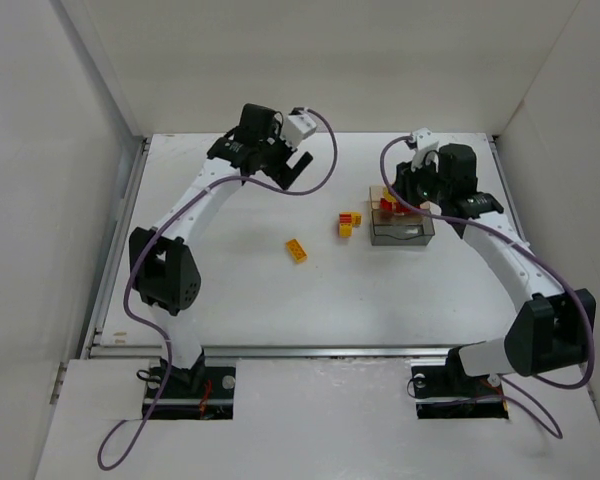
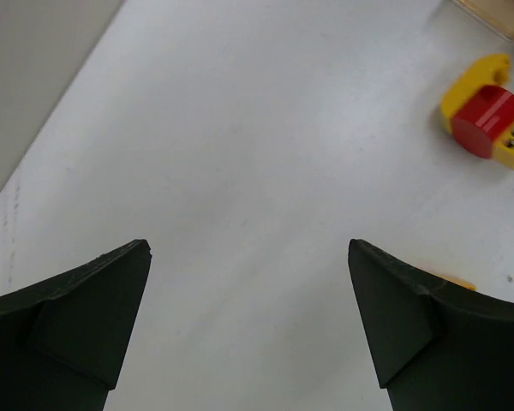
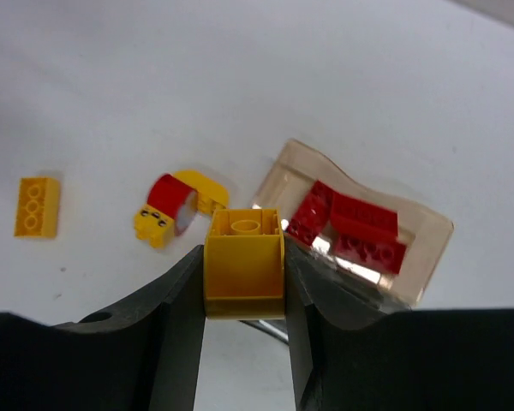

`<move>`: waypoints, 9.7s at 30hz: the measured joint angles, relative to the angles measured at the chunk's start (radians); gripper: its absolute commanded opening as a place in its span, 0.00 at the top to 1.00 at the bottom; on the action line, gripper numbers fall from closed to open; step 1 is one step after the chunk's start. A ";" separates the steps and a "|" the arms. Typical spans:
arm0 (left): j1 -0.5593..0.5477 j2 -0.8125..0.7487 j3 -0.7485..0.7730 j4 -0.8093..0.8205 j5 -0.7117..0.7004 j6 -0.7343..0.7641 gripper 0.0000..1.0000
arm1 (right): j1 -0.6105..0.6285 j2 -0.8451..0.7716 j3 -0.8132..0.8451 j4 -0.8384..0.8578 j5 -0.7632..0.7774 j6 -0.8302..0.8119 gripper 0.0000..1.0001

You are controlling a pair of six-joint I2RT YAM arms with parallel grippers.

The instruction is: Sort the legos into containers by color

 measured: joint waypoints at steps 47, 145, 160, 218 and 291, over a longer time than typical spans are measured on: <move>-0.215 -0.072 -0.571 0.012 -0.013 0.828 0.10 | -0.103 0.152 0.068 -0.177 0.139 0.196 0.17; -0.220 0.008 0.077 0.045 0.130 0.013 0.00 | 0.048 0.248 0.235 0.105 -0.401 0.668 1.00; -0.222 0.008 0.009 0.111 -0.021 -0.152 0.00 | -0.121 0.086 0.124 -0.144 -0.060 0.460 1.00; -0.389 0.409 0.094 0.121 -0.529 -0.697 0.00 | -0.122 0.201 0.150 -0.299 0.030 0.346 0.36; -0.142 0.008 0.210 -0.137 0.361 -0.299 1.00 | 0.180 0.046 0.137 0.019 -0.146 0.139 1.00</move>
